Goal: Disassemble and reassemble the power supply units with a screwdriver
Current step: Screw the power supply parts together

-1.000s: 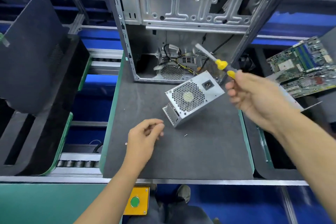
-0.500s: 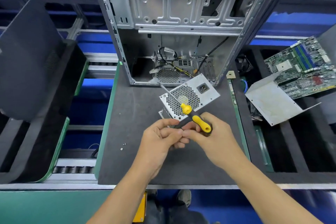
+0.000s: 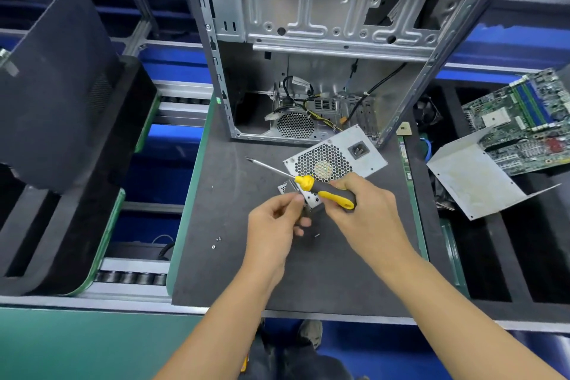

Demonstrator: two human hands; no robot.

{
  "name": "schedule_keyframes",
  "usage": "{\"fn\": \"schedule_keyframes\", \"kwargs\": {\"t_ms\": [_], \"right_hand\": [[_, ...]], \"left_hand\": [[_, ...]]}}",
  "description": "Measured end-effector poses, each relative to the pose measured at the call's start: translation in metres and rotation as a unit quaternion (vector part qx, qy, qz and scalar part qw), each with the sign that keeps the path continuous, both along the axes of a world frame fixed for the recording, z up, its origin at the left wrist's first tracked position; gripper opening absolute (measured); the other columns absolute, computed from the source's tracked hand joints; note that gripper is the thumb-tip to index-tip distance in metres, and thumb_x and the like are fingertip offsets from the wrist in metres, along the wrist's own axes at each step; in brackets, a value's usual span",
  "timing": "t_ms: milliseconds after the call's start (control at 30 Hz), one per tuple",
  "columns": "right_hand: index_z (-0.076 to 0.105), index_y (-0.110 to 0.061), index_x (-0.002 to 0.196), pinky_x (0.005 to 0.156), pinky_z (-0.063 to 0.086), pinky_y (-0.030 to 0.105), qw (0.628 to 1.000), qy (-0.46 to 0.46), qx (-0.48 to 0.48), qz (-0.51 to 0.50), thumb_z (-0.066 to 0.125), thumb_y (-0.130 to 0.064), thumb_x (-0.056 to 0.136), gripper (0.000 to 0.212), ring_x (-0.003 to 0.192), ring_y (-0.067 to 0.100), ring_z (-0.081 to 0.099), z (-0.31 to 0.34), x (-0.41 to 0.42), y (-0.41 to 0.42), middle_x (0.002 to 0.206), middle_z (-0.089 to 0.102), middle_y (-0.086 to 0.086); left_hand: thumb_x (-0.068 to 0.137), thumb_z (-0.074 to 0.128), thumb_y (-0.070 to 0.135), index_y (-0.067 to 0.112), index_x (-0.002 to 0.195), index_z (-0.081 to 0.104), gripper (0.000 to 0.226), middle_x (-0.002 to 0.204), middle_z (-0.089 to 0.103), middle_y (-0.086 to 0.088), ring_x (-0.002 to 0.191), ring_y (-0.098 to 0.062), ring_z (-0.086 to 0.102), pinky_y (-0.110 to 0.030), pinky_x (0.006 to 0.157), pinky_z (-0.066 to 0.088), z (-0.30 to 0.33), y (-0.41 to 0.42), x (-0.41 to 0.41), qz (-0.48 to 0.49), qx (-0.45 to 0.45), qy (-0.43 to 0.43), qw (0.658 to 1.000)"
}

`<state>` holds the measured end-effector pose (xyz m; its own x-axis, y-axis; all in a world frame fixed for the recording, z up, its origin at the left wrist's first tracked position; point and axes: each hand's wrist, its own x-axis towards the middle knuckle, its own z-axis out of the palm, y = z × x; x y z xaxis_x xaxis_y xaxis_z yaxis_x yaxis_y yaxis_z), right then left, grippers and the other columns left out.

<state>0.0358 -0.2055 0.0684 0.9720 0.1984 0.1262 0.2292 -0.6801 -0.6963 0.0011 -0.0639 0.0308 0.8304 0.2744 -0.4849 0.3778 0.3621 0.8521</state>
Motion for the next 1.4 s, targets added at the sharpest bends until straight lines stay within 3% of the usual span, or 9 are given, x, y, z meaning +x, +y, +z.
{"fn": "schedule_keyframes", "kwargs": {"t_ms": [233,500,667,800,933,1100,1200,1300,1400], "right_hand": [[0.066,-0.013,0.085,0.07,0.045,0.027,0.994,-0.037,-0.063,0.076,0.073,-0.001,0.075,0.017,0.082,0.018,0.059,0.008,0.001,0.0,0.087,0.065,0.001],[0.064,-0.007,0.081,0.057,0.051,0.041,0.976,-0.11,-0.126,0.137,0.081,0.004,0.067,0.025,0.072,0.027,0.058,0.009,0.002,0.001,0.075,0.061,0.003],[0.065,-0.008,0.083,0.061,0.052,0.042,0.976,-0.105,-0.128,0.144,0.08,0.005,0.066,0.026,0.076,0.027,0.06,0.01,0.0,-0.002,0.079,0.064,0.003],[0.064,-0.007,0.08,0.052,0.048,0.041,0.973,-0.117,-0.159,0.116,0.077,0.012,0.065,0.027,0.068,0.027,0.056,0.013,-0.001,-0.001,0.071,0.059,0.004],[0.066,-0.006,0.08,0.052,0.048,0.041,0.972,-0.125,-0.156,0.122,0.07,0.018,0.066,0.028,0.068,0.029,0.056,0.013,-0.002,-0.005,0.071,0.059,0.005],[0.071,-0.008,0.091,0.064,0.054,0.045,0.985,-0.082,-0.112,0.104,0.071,0.013,0.073,0.028,0.08,0.029,0.065,0.009,-0.002,-0.008,0.085,0.069,0.007],[0.068,-0.015,0.088,0.07,0.055,0.039,0.994,-0.045,-0.06,0.082,0.076,0.003,0.076,0.023,0.086,0.024,0.068,0.009,-0.003,-0.009,0.093,0.073,0.001],[0.059,-0.024,0.077,0.063,0.046,0.016,0.999,0.028,0.015,0.008,0.088,-0.036,0.063,0.034,0.076,0.003,0.062,0.016,-0.002,-0.016,0.08,0.07,-0.016],[0.056,-0.028,0.076,0.059,0.045,0.019,0.996,0.019,0.071,-0.052,0.069,-0.059,0.069,0.034,0.062,0.007,0.059,0.028,0.0,-0.03,0.07,0.066,-0.01]], "left_hand": [[0.099,0.053,0.0,0.014,0.078,0.077,0.034,0.067,0.067,0.001,0.059,-0.012,0.06,-0.023,0.053,0.046,-0.001,0.0,0.002,-0.029,-0.031,0.005,0.999],[0.096,0.05,-0.006,0.015,0.084,0.074,0.034,0.065,0.065,-0.004,0.056,-0.011,0.055,-0.019,0.049,0.043,-0.001,-0.005,0.003,-0.021,-0.066,-0.015,0.997],[0.102,0.055,0.017,0.002,0.106,0.071,0.022,0.075,0.066,-0.005,0.061,-0.011,0.055,-0.022,0.055,0.044,-0.004,-0.003,0.005,-0.043,-0.068,0.005,0.997],[0.096,0.053,-0.004,0.007,0.099,0.071,0.022,0.071,0.063,-0.004,0.062,-0.013,0.051,-0.021,0.054,0.041,-0.004,-0.003,0.003,-0.046,-0.071,-0.015,0.996],[0.095,0.062,0.005,0.012,0.093,0.076,0.015,0.074,0.065,-0.002,0.061,-0.009,0.05,-0.019,0.054,0.041,-0.002,-0.003,0.002,-0.073,-0.088,-0.035,0.993],[0.089,0.054,-0.014,0.007,0.094,0.074,0.03,0.072,0.062,-0.004,0.068,-0.015,0.049,-0.023,0.059,0.043,-0.005,-0.002,0.001,-0.09,-0.058,-0.055,0.993],[0.086,0.063,-0.011,0.008,0.091,0.075,0.022,0.072,0.066,-0.005,0.066,-0.016,0.053,-0.022,0.058,0.047,-0.008,-0.002,0.0,-0.07,-0.063,-0.054,0.994],[0.086,0.075,0.006,0.011,0.095,0.078,0.011,0.08,0.07,-0.004,0.064,-0.009,0.056,-0.019,0.059,0.048,-0.01,-0.002,0.001,-0.075,-0.084,-0.055,0.992],[0.084,0.077,0.009,0.009,0.101,0.076,0.017,0.083,0.071,-0.003,0.064,-0.008,0.058,-0.018,0.058,0.048,-0.013,-0.003,0.004,-0.059,-0.091,-0.036,0.993]]}}
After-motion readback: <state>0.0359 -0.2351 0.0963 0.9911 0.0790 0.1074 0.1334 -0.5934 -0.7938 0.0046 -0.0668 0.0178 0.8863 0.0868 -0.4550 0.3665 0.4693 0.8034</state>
